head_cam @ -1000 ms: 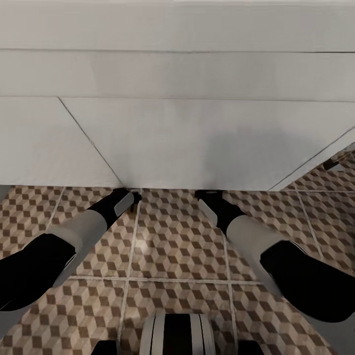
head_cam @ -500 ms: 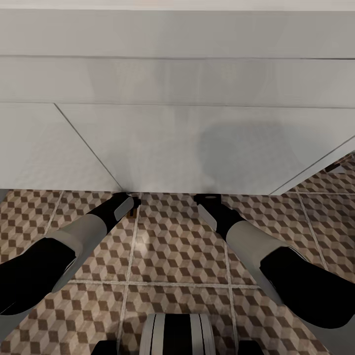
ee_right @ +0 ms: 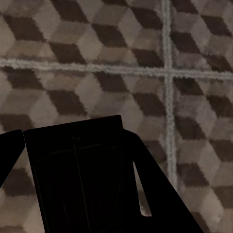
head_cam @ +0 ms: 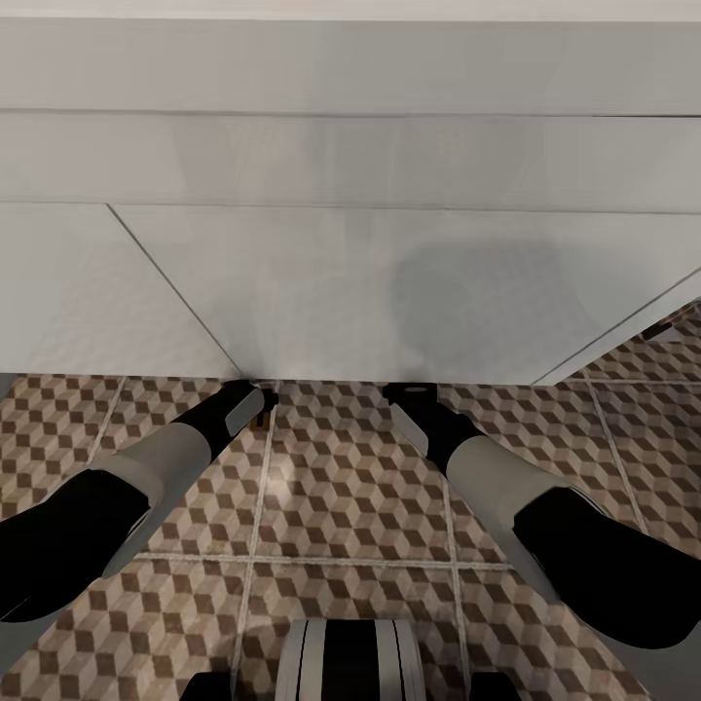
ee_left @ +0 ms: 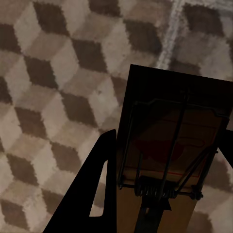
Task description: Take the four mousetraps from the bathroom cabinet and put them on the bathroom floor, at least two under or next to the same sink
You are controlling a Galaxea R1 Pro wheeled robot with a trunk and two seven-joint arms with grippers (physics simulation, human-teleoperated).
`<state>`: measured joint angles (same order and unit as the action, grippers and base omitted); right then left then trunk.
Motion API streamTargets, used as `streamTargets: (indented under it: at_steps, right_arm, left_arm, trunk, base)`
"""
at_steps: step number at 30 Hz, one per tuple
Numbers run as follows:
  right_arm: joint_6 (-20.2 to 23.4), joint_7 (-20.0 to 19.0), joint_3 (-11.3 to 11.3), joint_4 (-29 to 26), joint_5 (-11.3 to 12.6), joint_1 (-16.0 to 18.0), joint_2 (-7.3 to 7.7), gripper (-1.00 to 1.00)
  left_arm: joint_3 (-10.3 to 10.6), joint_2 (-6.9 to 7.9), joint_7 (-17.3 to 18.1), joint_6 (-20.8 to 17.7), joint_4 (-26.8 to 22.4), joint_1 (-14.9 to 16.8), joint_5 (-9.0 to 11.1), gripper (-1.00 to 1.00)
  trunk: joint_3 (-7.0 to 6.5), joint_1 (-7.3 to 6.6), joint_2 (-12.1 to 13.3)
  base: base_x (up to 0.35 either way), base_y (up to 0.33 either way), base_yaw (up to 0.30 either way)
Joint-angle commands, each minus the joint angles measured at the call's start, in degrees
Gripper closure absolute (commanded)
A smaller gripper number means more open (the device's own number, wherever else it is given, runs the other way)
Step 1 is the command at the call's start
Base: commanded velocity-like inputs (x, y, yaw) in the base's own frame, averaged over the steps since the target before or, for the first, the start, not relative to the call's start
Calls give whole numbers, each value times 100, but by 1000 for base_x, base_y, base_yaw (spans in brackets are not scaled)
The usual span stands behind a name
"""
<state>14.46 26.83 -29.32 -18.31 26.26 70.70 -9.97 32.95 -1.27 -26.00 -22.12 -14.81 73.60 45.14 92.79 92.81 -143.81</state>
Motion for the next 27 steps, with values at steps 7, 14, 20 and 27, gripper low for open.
streamTargets:
  at_steps: [7,14,20,27]
  right_arm:
    - [48,24,-57,-9,2,533,8,100]
    - [41,24,-53,-6,8,533,17,100]
    - [-168,5,-73,2,36,49,-3,100]
    - [-47,6,-86,-71,67,26,19,100]
  left_arm:
    - [31,4,-63,-30,-13,233,30,100]
    - [29,9,-63,-30,-13,233,29,100]
    - [45,-6,-27,-33,-22,34,35,100]
    - [66,-3,-12,-22,-31,41,39,100]
  trunk:
    - [2,-1,-1]
    - [2,-1,-1]
    - [4,-1,-1]
    - [4,-1,-1]
  base:
    - [0,0,0]
    - [0,0,0]
    - [0,0,0]
    - [0,0,0]
